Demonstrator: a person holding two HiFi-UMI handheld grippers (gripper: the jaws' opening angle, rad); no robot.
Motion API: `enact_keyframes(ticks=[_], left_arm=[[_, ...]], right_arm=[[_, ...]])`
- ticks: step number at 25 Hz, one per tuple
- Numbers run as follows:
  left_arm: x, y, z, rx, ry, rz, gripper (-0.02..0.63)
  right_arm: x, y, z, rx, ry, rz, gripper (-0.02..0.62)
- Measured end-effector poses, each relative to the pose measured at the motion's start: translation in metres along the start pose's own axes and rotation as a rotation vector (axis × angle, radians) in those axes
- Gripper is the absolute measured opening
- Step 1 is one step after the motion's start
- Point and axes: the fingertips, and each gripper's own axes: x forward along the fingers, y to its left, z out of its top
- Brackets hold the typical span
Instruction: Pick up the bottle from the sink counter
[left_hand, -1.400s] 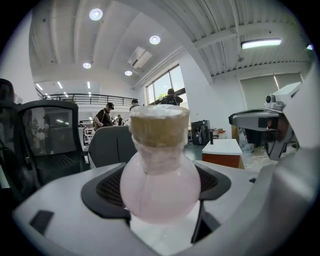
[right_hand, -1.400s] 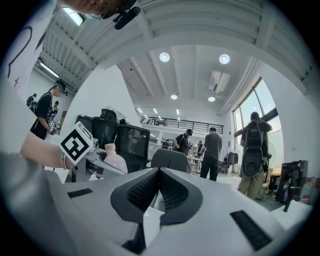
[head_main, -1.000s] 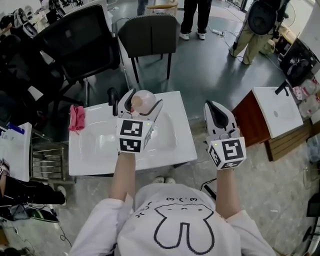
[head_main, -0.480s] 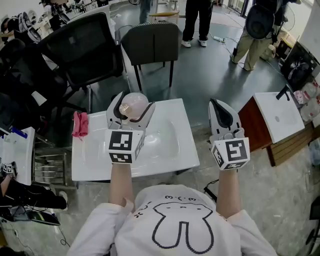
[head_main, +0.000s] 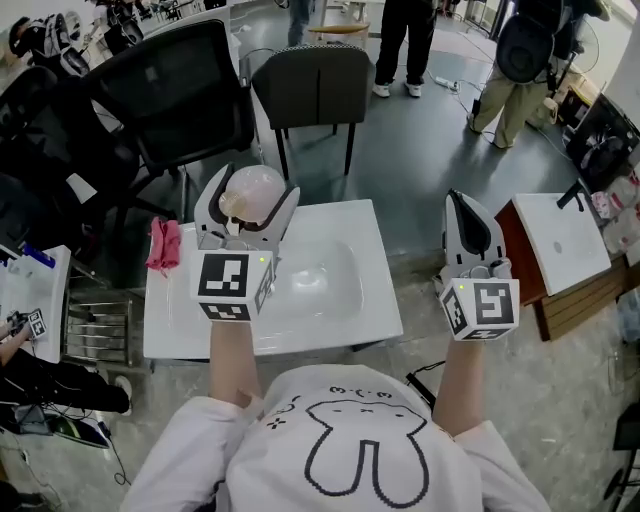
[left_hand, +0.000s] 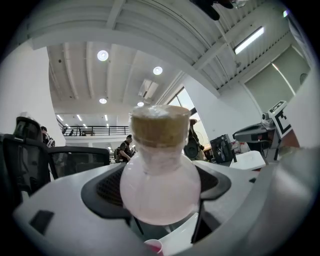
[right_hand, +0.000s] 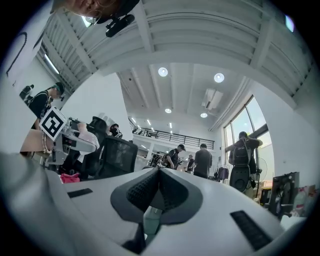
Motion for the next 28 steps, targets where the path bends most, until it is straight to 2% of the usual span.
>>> enact_keyframes(ticks=[10,28], left_arm=[[-0.005,0.017,0.015,0.027,-0.031,0.024,0.402],[-0.010,0.002,0.021,0.045,-0.048,-0.013,0.402]], right_arm=[[0.004,0.002,0.013,-0.026,-0.028,-0.008,0.025],[-0.009,0.002,0.015,-0.022,-0.016,-0.032,0.025]])
